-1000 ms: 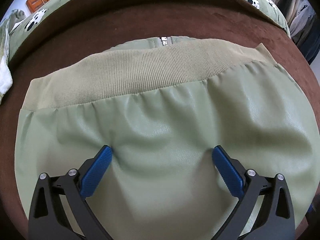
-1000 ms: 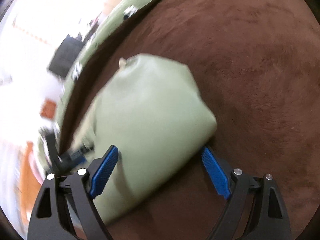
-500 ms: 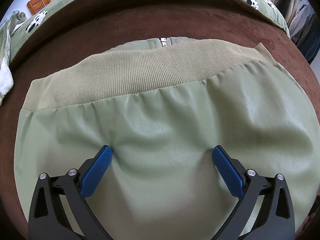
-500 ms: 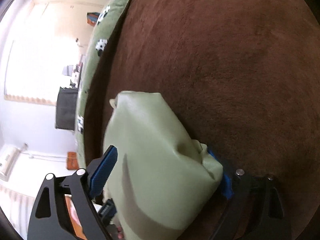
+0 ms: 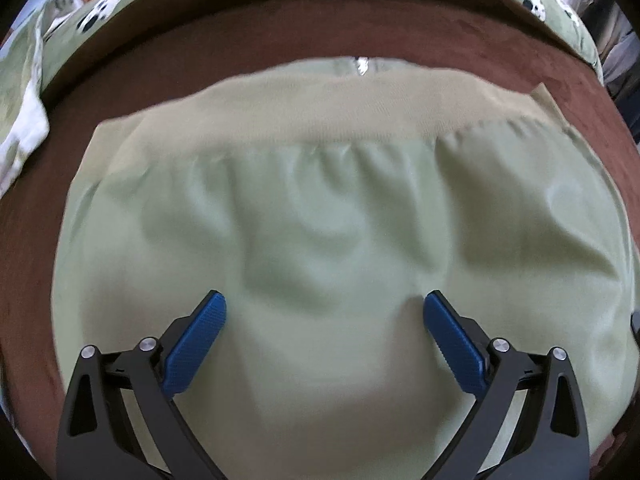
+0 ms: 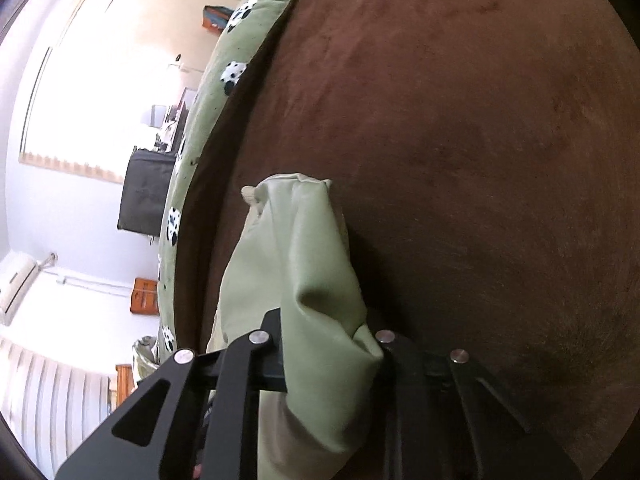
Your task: Fold large clothes
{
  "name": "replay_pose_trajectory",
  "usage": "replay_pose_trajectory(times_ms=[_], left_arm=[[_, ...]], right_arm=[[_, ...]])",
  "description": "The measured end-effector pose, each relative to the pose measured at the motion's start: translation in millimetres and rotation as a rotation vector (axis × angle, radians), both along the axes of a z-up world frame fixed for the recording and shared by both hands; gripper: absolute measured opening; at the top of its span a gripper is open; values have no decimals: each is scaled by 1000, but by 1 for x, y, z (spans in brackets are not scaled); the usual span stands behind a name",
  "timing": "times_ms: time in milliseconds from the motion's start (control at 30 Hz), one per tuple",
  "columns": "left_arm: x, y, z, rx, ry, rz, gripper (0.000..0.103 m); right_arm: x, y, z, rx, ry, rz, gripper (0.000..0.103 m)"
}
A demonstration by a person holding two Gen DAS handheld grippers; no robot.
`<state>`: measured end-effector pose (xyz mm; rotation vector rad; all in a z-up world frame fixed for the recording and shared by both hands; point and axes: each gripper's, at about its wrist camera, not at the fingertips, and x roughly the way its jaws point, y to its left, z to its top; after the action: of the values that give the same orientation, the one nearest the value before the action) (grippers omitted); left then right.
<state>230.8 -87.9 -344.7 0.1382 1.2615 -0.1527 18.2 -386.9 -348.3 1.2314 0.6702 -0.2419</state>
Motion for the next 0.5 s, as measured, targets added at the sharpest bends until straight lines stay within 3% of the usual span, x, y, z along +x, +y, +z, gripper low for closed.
replay_pose_trajectory(times_ms=[267, 500], left_arm=[[-36, 21, 17, -18, 81, 17, 97], [-42, 25, 2, -21, 94, 17, 98]], right_arm=[[10, 4, 17, -90, 28, 73, 18], [14, 11, 36, -150, -1, 112, 17]])
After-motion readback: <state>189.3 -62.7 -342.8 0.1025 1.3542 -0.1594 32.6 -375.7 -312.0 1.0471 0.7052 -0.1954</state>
